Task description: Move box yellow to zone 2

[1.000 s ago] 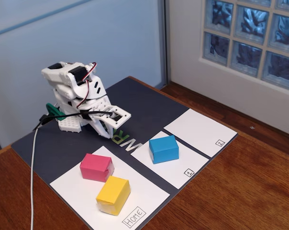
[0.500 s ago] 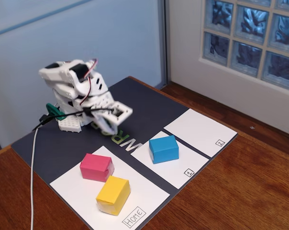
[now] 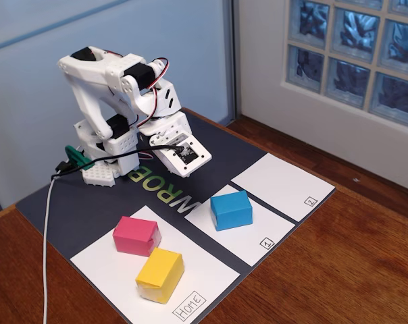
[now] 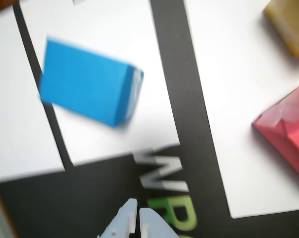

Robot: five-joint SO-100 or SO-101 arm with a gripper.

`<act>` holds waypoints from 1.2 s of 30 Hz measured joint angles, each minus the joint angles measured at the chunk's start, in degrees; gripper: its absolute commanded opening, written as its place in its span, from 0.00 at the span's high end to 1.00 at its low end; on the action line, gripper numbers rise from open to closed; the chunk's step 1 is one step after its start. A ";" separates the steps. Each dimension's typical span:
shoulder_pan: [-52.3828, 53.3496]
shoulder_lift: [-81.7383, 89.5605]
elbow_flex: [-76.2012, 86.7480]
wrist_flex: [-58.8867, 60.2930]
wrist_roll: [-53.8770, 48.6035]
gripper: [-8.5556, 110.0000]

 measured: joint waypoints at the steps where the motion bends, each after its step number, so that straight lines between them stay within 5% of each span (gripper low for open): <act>1: 0.35 -1.76 -2.02 0.00 2.11 0.93; 15: 6.42 -18.46 -14.77 -6.94 33.05 0.93; 36: 21.01 -44.38 -48.16 10.55 33.75 0.93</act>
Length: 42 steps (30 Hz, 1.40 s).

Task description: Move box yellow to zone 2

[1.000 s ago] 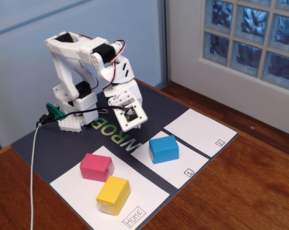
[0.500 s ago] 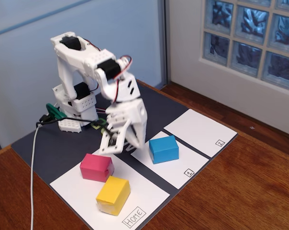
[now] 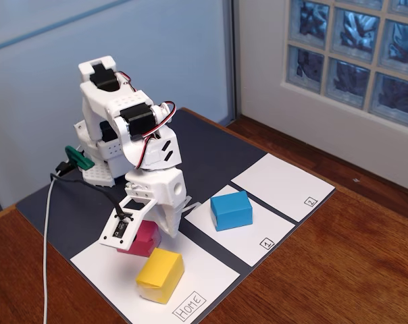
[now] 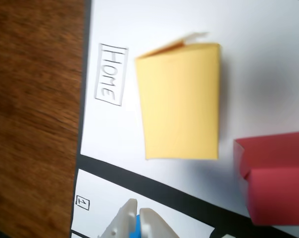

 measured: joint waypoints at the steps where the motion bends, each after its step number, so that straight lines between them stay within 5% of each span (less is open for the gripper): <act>1: 0.35 -0.62 -0.70 0.00 -0.88 0.93; 20: 1.32 -8.26 -6.59 0.35 -14.59 0.92; 30: 4.22 -8.26 -6.59 0.35 -17.14 0.71; 42: 4.22 -9.23 -6.59 0.35 -17.75 0.67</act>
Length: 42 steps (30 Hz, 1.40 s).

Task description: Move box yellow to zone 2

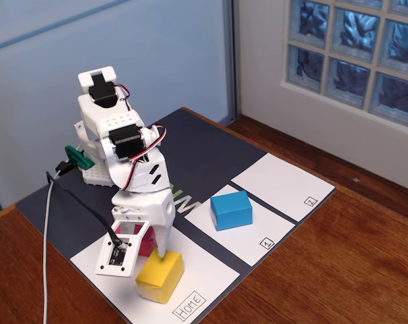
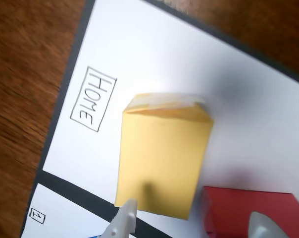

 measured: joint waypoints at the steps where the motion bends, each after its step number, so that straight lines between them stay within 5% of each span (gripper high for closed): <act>1: -0.44 0.00 0.00 0.00 0.00 0.67; 14: -3.08 -0.70 0.00 -3.52 0.00 0.57; 42: -2.29 -11.25 0.00 -8.88 -0.70 0.60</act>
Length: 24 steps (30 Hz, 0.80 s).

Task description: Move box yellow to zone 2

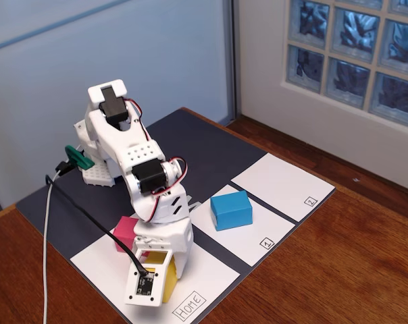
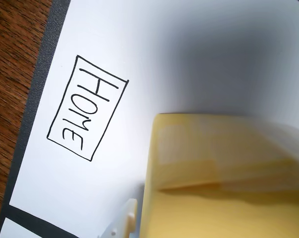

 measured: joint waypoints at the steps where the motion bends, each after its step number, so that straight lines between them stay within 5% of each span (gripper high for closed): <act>1: 0.00 0.00 0.00 0.00 0.00 0.60; 6: 0.00 -0.44 0.00 -0.53 0.00 0.65; 16: 0.09 -0.44 0.00 -0.53 0.00 0.93; 24: 0.18 -0.44 0.00 -0.53 -1.49 0.93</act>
